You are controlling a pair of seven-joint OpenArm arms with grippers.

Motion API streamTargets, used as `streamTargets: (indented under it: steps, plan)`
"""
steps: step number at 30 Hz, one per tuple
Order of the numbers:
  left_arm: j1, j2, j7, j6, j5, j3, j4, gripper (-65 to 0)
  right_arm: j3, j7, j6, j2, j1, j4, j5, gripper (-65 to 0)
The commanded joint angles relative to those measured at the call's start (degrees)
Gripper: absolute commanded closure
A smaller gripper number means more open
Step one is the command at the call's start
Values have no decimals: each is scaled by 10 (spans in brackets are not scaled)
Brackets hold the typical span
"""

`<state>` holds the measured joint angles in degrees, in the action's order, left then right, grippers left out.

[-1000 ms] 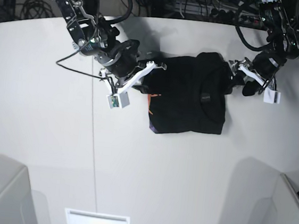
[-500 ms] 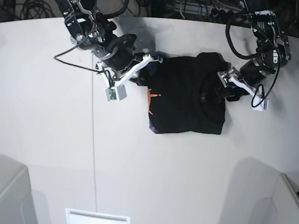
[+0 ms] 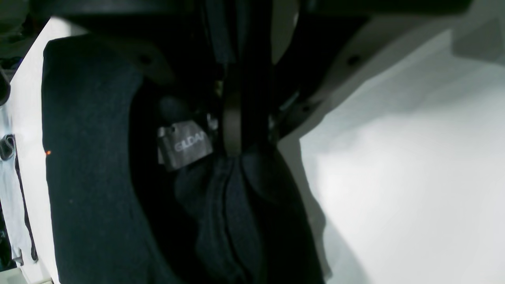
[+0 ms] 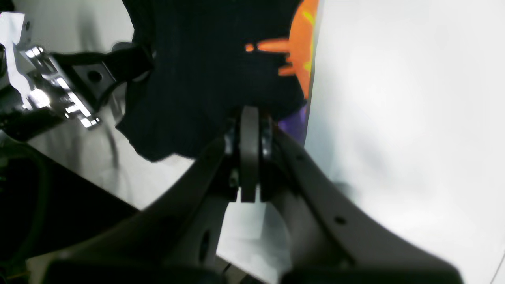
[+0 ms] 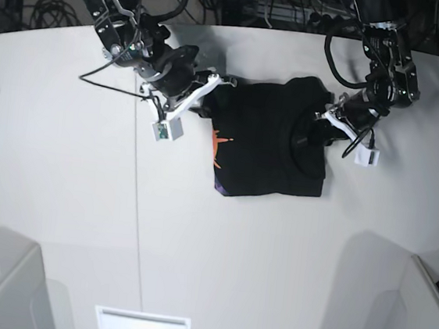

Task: Fold the T-shirt properly
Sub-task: 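Grasp the folded bundle's sides with both grippers and square it, then drag the folded bundle with the left gripper, rotating it on the table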

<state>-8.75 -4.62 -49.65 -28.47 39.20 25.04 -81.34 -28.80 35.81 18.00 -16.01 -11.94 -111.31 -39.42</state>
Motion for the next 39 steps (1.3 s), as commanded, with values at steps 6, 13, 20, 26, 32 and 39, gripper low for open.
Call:
streamTargets:
  steps: [6,13,20,26,32,39]
  plan:
    - [-3,-60,-37,13,-43,-61,0,0,97,-14,-5,1,-43,-11,1,0]
    - [22,-125,-36,13,-43,-178,1,0,194,-15,-5,12,-94,-11,-2,0]
    - [94,-189,-36,13,-43,-327,1,0,279,-15,-6,46,-132,-11,-2,0]
    - [177,-215,-34,13,-43,-463,1,0,331,-15,-6,62,-155,-11,-1,0]
    - [253,-213,-36,8,-133,-596,2,0,392,-15,-6,94,-175,-11,1,0]
    - [302,-192,-31,7,-249,-705,1,0,442,-15,-7,115,-204,-11,1,0]
